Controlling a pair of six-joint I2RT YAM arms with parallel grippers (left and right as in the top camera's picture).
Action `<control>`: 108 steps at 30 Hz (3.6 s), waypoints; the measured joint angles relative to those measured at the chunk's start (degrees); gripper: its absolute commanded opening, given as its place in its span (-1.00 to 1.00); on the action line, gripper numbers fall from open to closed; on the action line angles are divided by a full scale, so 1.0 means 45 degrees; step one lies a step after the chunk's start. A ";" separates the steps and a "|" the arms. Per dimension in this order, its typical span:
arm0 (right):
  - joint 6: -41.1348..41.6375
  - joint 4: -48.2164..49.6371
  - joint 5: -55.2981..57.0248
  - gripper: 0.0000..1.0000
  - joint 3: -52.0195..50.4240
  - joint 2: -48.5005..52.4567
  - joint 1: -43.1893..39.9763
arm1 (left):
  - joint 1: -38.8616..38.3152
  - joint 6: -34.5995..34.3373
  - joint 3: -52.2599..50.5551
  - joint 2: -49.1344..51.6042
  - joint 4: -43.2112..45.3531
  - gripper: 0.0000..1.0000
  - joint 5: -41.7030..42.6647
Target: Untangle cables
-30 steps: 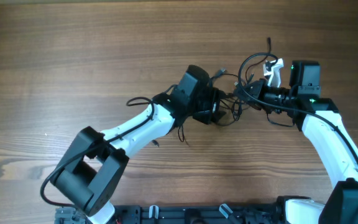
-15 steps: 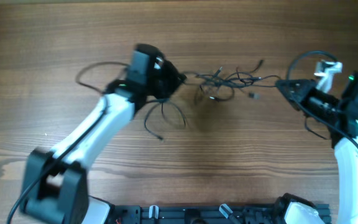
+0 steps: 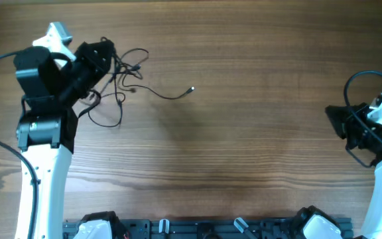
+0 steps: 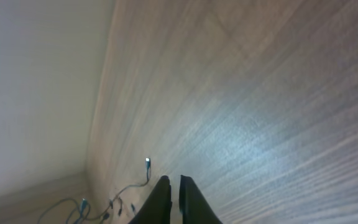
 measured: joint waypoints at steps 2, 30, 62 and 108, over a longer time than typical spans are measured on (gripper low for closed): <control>-0.0384 -0.0957 0.0000 -0.79 0.0005 0.0000 0.0000 | -0.0364 0.0194 0.0000 0.0107 0.0010 -0.92 0.0457; -0.4886 0.5450 -0.0869 0.76 -0.0044 0.0058 1.1361 | -0.4260 0.4605 0.0000 0.0408 0.1239 -0.92 0.4692; -0.5110 0.5950 1.1608 -0.91 -0.0053 -0.0787 1.2356 | -0.1749 0.4741 0.0024 0.0525 -0.3172 -0.92 0.3886; -0.0704 0.1962 0.9598 1.00 -0.0024 -0.2715 0.9976 | -0.7368 -0.0029 0.0024 0.4731 -0.1948 0.65 -0.1962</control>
